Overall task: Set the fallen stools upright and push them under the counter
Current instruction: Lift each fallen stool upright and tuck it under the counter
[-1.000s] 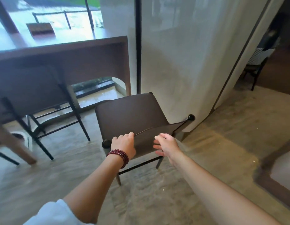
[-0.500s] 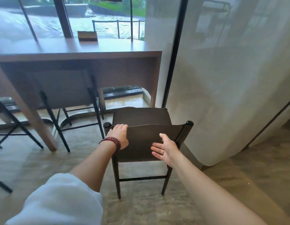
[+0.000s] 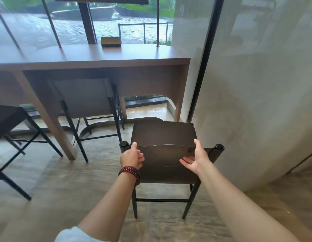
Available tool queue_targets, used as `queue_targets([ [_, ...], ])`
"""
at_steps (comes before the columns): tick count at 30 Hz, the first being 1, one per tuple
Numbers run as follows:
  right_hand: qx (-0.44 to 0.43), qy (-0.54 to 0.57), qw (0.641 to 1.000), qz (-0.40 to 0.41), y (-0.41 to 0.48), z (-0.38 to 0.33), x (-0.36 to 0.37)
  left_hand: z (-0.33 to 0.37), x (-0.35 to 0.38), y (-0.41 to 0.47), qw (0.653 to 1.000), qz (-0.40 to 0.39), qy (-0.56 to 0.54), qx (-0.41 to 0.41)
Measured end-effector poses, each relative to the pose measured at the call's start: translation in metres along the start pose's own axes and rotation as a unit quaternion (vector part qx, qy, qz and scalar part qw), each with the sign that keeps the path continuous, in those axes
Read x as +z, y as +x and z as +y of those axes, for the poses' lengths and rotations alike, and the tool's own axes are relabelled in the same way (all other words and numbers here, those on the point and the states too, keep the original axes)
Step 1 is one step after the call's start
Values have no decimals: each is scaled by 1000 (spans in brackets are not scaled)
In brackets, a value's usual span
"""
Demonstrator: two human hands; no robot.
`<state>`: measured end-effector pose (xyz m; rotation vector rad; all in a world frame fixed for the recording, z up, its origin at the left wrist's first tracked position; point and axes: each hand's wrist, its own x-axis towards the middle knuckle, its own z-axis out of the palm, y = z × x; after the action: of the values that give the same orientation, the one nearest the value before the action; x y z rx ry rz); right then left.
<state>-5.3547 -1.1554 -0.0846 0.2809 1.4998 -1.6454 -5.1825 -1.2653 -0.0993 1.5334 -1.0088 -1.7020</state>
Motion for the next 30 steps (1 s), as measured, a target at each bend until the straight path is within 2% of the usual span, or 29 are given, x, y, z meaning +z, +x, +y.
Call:
queue_targets([
  [1,3,11,1000,7,3,-3,-4,-1,4,2,996,-29,-39,-78],
  [3,9,30,999,20,12,-8,-11,-4,11,9,979,-82,-84,-164],
  [7,29,71,997,26,28,-17,-20,2,27,18,952,-111,-176,-225],
  [10,41,84,995,29,42,-26,-21,6,34,32,944,-113,-213,-225],
  [18,50,62,995,67,58,-36,-5,31,41,52,952,-91,-202,-214],
  [26,58,66,995,52,68,-91,49,101,58,91,947,-106,-203,-226],
  [30,87,62,993,49,92,-130,87,147,78,128,932,-113,-233,-252],
])
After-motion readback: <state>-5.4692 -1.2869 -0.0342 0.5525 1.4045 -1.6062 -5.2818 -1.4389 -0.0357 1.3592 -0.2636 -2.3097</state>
